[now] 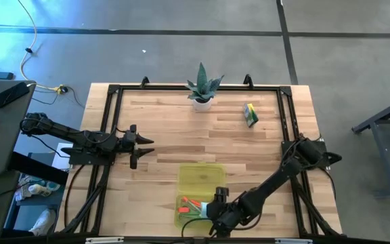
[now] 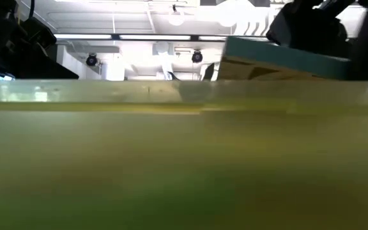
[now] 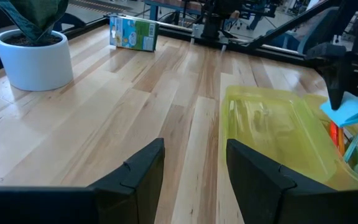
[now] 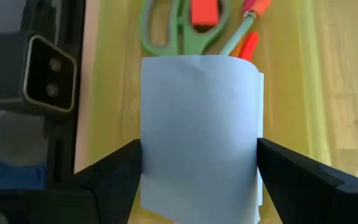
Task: Pack school essentials
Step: Put the blue sticky notes into the yellow supply box, then put the yellow crayon box into the yellow supply box
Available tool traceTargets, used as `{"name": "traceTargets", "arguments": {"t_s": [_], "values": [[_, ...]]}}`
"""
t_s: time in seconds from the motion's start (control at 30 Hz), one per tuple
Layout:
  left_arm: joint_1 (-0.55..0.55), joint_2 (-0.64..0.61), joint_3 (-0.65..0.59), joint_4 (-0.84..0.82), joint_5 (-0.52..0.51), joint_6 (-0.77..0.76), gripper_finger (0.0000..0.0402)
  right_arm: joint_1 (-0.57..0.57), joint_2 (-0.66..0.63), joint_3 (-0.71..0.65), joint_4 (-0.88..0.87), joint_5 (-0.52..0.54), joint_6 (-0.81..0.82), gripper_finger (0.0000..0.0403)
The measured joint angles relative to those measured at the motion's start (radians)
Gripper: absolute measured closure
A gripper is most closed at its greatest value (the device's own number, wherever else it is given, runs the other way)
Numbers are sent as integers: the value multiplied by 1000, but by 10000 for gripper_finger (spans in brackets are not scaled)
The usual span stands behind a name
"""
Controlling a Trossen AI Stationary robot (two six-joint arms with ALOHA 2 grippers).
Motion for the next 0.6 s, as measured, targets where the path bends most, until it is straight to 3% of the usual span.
{"name": "traceTargets", "arguments": {"t_s": [0.3,0.6], "values": [[0,0,0,0,0,0,241,13,1,0,-20,-1,-7,90],[0,0,0,0,0,0,241,14,1,0,-35,19,13,8]]}}
